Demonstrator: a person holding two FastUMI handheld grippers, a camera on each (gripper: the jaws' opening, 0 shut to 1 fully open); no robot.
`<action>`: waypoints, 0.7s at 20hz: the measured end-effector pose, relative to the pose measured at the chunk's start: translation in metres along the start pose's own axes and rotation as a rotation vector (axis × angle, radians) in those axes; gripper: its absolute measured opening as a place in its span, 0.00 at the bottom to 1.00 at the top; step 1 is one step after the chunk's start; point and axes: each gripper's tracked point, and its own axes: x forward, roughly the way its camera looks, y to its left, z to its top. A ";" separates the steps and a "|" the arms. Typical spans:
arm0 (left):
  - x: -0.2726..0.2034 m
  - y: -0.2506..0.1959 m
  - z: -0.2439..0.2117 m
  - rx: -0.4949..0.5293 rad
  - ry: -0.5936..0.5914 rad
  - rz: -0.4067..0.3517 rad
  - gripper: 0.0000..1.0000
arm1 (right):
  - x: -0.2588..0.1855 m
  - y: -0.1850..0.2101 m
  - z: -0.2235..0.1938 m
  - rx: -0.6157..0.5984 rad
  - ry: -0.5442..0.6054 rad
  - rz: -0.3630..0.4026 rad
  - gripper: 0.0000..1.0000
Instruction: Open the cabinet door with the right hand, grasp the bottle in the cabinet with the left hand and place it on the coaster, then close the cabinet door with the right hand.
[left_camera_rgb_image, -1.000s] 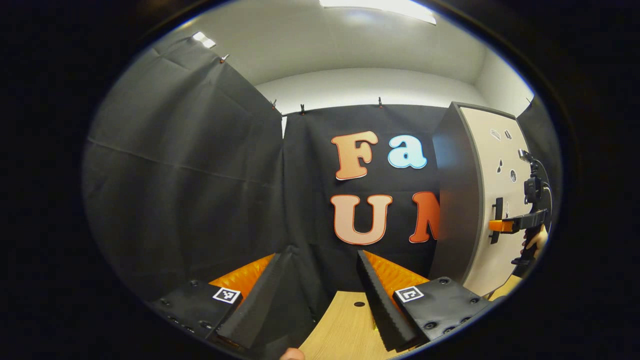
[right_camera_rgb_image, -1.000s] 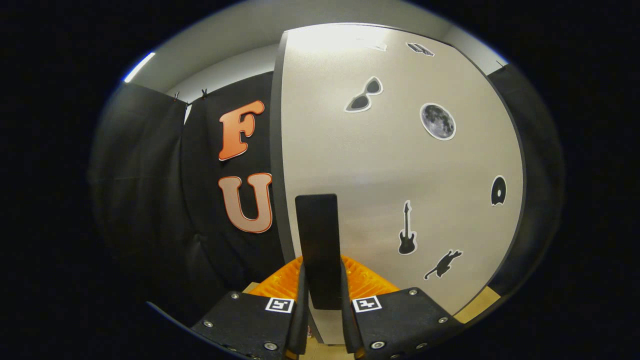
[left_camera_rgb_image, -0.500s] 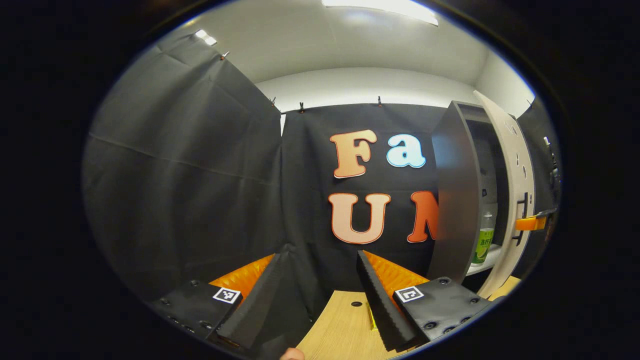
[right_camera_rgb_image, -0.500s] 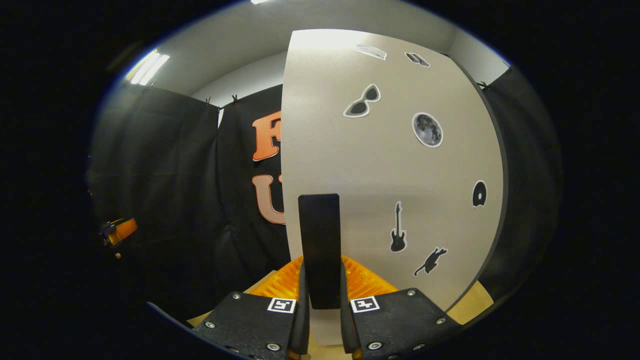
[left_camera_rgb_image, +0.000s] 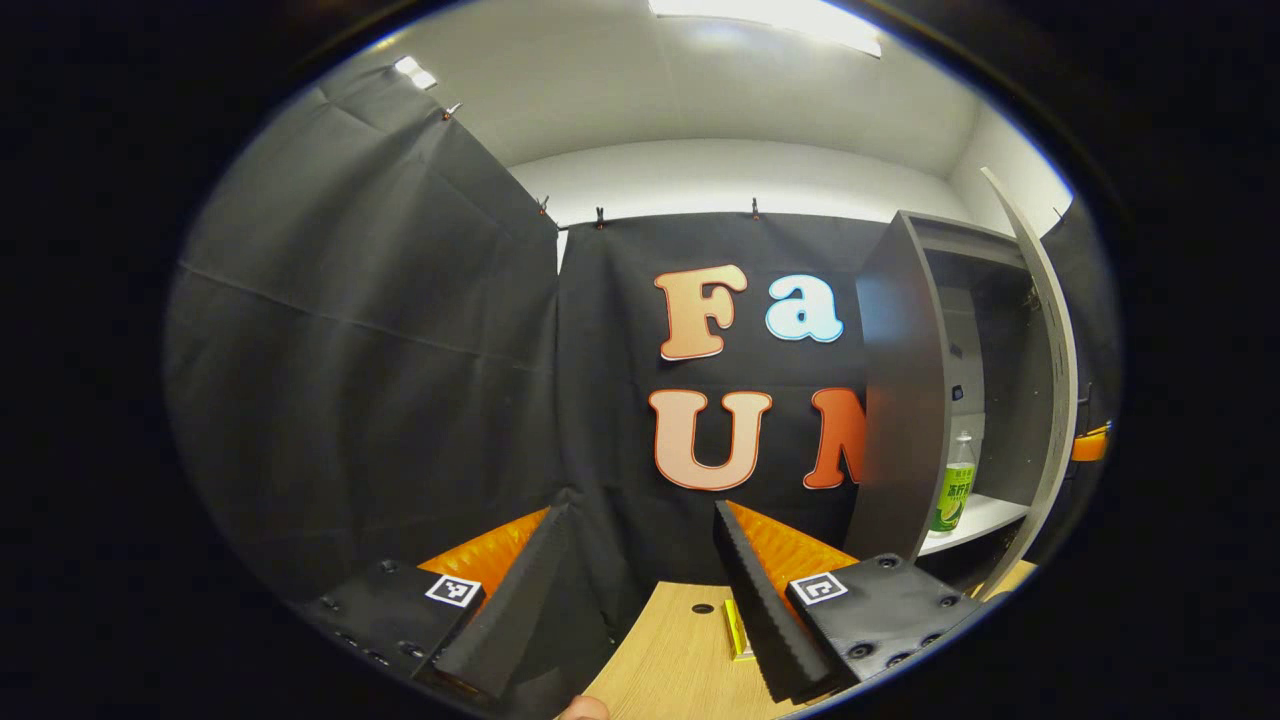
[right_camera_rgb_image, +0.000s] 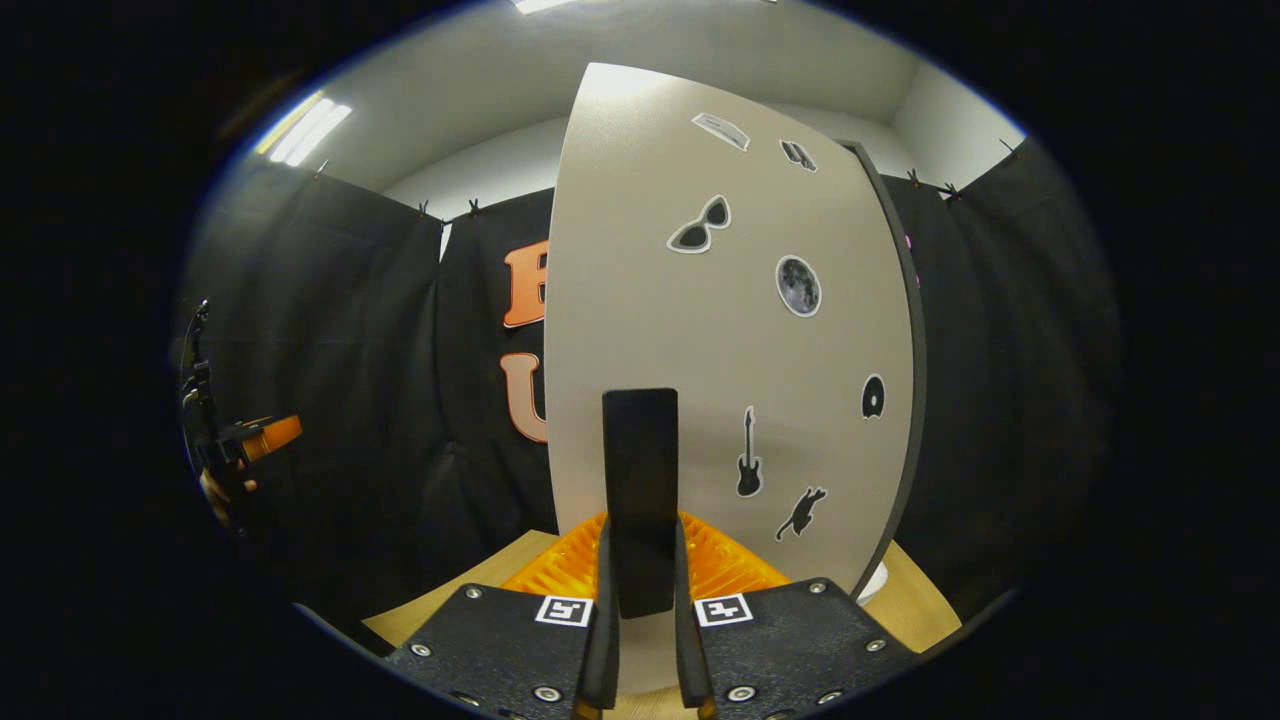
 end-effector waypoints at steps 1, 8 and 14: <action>-0.001 0.000 0.001 -0.003 -0.005 0.000 0.93 | -0.008 -0.005 0.000 -0.007 -0.001 -0.010 0.23; -0.009 -0.004 0.001 -0.027 0.018 -0.044 0.93 | -0.068 -0.050 0.002 -0.027 -0.024 -0.110 0.23; -0.025 -0.021 0.003 -0.025 0.012 -0.083 0.93 | -0.101 -0.091 0.005 -0.079 -0.054 -0.225 0.22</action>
